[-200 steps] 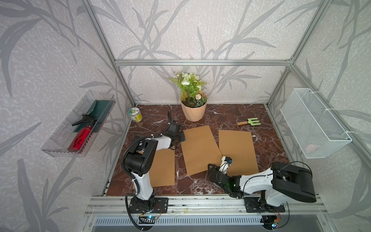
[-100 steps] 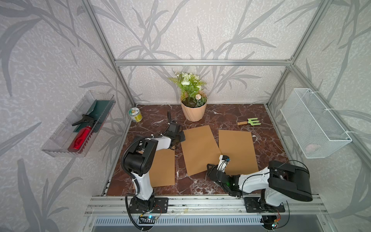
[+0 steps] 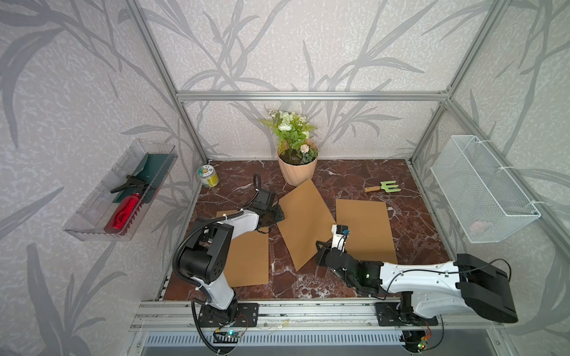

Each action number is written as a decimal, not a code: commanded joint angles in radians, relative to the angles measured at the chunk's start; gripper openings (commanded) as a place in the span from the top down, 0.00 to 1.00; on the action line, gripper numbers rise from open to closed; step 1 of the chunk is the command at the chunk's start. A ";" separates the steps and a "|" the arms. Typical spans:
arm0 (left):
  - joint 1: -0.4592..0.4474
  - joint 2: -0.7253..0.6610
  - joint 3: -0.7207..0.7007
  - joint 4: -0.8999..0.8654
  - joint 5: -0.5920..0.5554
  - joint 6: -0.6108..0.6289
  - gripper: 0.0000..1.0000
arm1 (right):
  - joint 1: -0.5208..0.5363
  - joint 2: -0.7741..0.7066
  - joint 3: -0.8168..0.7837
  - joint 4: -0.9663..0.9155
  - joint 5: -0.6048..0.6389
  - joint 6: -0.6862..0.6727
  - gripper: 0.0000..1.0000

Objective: Open the file bag
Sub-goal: Pick up the file bag from the center of the board.

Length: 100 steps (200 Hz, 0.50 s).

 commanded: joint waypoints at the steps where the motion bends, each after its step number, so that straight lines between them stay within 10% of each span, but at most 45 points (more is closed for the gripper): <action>1: -0.005 -0.082 0.043 -0.106 -0.004 -0.035 0.44 | -0.015 -0.057 0.037 -0.129 -0.013 -0.180 1.00; 100: -0.072 -0.270 0.293 -0.410 -0.093 -0.062 0.15 | -0.017 -0.266 0.114 -0.404 -0.052 -0.551 1.00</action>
